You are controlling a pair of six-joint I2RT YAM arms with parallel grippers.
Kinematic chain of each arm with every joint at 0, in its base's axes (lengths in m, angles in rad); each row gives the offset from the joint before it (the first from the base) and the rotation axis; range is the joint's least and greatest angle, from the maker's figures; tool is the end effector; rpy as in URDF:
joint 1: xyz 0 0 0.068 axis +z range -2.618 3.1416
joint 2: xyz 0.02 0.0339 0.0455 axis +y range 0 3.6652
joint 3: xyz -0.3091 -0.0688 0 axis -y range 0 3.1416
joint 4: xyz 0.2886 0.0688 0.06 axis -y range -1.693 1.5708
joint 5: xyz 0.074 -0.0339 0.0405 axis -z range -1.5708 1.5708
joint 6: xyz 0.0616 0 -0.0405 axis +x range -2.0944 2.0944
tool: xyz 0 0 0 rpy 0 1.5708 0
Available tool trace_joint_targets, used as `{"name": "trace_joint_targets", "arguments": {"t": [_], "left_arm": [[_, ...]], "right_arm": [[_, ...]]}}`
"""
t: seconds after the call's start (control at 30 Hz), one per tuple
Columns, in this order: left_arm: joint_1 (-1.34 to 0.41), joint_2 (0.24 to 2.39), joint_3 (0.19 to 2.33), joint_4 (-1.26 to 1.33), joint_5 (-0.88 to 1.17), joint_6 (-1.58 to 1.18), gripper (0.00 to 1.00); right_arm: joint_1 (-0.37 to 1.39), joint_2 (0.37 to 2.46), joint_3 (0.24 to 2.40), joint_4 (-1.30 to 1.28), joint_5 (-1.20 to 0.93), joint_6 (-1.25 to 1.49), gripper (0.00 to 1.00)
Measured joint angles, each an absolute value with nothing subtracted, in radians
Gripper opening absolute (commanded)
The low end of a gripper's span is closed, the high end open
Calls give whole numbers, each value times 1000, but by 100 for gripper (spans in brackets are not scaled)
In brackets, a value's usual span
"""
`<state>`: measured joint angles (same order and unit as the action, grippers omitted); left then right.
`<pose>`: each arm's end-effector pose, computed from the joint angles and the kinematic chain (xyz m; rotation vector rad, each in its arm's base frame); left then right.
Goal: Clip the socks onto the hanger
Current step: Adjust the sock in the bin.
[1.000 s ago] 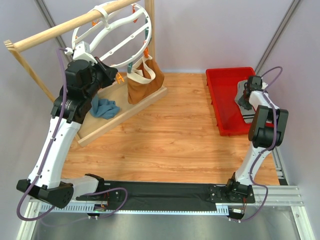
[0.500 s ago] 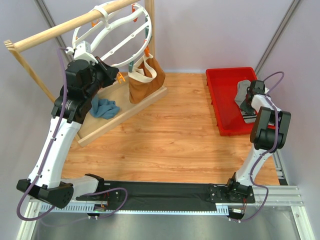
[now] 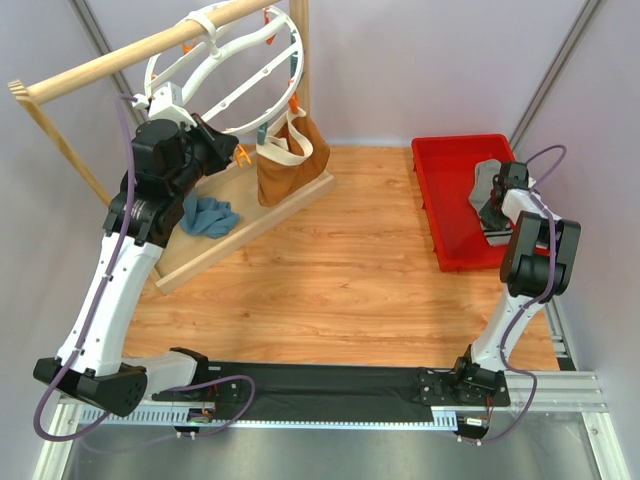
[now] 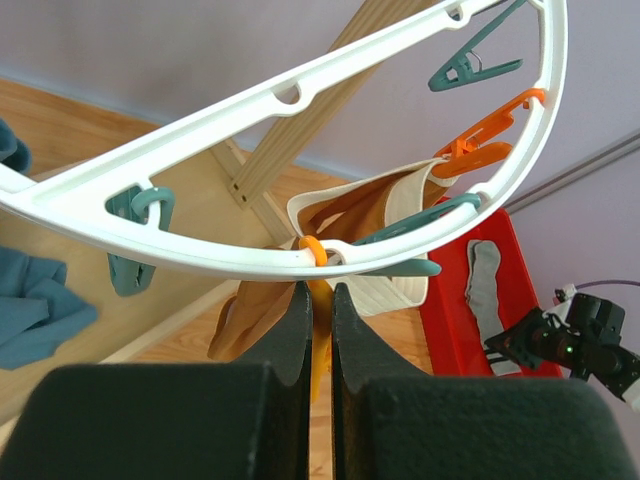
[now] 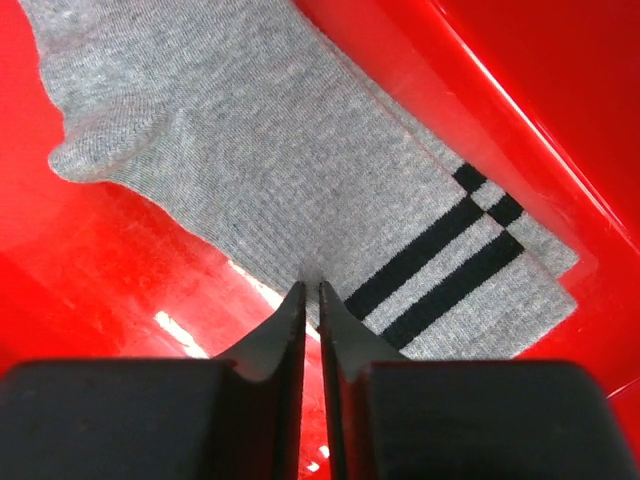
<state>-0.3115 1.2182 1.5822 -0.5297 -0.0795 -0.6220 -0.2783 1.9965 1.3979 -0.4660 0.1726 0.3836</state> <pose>0.2824 -0.0858 0.5401 -0.3335 1.7444 -0.6132 0.4636 -0.1435 0.1642 0.9073 2.4601 -0.1908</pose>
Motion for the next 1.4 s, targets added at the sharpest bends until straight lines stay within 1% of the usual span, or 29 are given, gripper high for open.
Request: {"name": "trace_joint_targets", "arguments": {"t": [0.03, 0.07, 0.37, 0.6, 0.63, 0.67, 0.7, 0.77, 0.9, 1.17, 1.4], "left_arm": [[-311, 1218, 1582, -530, -80, -622, 0], [-311, 1218, 1582, -529, -79, -622, 0], [-311, 1218, 1582, -529, -72, -623, 0], [-311, 1217, 1572, -522, -71, -623, 0], [-311, 1217, 1572, -521, -71, -623, 0], [-311, 1217, 1572, -520, -70, -623, 0], [-311, 1216, 1571, -519, -69, -623, 0], [-311, 1216, 1571, -519, -68, -623, 0], [-311, 1214, 1571, -519, -68, -623, 0], [-311, 1214, 1571, -519, -64, -623, 0], [-311, 1214, 1571, -518, -61, -623, 0]], "right_arm": [[-278, 1996, 1400, -466, 171, 383, 1], [-278, 1996, 1402, -467, 169, 382, 1], [-270, 2007, 1431, -479, 155, 377, 0], [-236, 1940, 1426, -474, 86, 393, 1], [-230, 1938, 1433, -478, 86, 395, 6], [-224, 1940, 1443, -484, 87, 392, 15], [-221, 1947, 1459, -497, 88, 391, 30], [-217, 1980, 1514, -531, 100, 374, 32], [-217, 2048, 1581, -557, 139, 337, 32], [-217, 2125, 1605, -618, 203, 305, 32], [-217, 2128, 1616, -631, 237, 298, 23]]}}
